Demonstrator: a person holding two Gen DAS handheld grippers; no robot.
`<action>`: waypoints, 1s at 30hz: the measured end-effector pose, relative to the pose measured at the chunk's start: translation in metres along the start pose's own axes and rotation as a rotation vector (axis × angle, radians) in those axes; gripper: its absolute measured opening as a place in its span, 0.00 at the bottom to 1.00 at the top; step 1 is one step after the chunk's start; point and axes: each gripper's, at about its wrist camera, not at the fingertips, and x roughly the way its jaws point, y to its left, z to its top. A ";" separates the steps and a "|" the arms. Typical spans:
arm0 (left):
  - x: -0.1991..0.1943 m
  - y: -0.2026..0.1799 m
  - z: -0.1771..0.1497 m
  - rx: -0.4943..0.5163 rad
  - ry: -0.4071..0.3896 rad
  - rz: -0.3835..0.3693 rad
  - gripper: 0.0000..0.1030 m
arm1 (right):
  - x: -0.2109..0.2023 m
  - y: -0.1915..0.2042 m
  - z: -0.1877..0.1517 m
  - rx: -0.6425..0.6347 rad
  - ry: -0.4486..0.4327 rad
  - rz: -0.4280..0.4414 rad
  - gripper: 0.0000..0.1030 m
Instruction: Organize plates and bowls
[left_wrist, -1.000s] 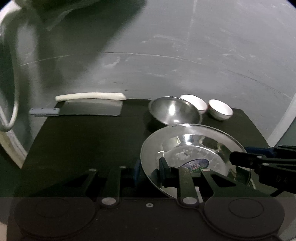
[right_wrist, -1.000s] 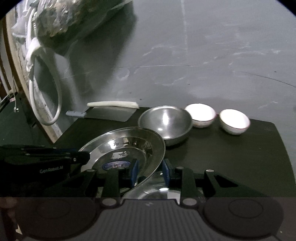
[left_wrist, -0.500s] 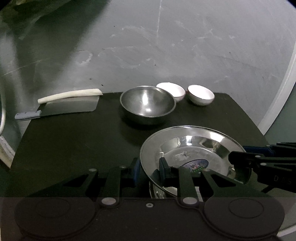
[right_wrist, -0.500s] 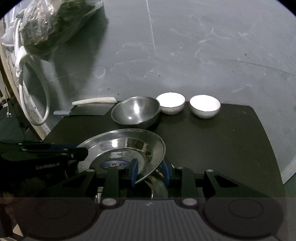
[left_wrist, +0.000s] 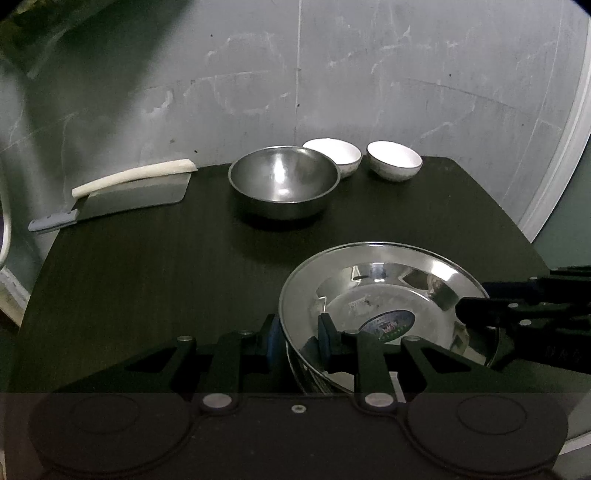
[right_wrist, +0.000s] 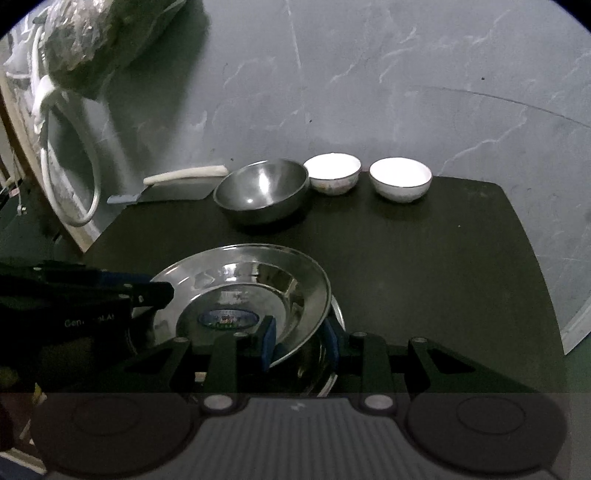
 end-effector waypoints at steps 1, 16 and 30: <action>0.000 -0.001 0.000 0.001 0.004 0.002 0.24 | 0.001 0.000 0.000 -0.004 0.006 0.005 0.32; 0.008 -0.018 0.000 0.076 0.026 -0.019 0.24 | 0.011 -0.007 0.000 -0.038 0.040 0.072 0.34; 0.005 -0.027 0.003 0.031 -0.009 0.027 0.77 | 0.006 -0.023 -0.002 -0.016 0.028 0.057 0.60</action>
